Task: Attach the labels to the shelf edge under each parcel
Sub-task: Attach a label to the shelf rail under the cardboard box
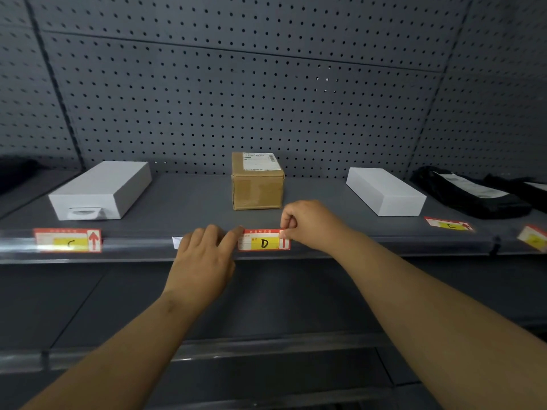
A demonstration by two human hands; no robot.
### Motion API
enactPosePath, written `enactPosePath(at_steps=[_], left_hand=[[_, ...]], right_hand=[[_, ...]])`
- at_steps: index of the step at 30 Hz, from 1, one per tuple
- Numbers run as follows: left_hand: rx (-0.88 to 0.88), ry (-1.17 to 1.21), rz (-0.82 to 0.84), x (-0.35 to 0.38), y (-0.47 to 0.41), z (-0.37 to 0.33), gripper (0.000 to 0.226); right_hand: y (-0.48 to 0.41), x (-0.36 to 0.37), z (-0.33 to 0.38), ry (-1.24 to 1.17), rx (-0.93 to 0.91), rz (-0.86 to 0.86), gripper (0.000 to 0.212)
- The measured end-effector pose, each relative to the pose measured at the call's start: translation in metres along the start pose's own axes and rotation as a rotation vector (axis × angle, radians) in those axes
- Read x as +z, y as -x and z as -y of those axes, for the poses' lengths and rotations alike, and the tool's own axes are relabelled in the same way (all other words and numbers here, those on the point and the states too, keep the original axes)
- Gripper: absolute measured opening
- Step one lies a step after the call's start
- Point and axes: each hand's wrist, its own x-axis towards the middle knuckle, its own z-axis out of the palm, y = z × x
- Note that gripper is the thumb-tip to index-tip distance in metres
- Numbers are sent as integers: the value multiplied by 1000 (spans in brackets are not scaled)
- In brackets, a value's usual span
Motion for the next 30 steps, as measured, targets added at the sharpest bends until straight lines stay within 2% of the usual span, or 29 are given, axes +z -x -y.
enactPosePath(at_steps=[6, 16, 30], left_hand=[[-18, -10, 2, -3, 0, -3, 56], [-45, -23, -47, -14, -11, -16, 35], [72, 66, -114, -32, -58, -100, 44]], right_hand=[[1, 0, 0, -6, 8, -18, 20], [10, -17, -19, 9, 2, -162, 29], [62, -78, -115, 4, 211, -315, 28]])
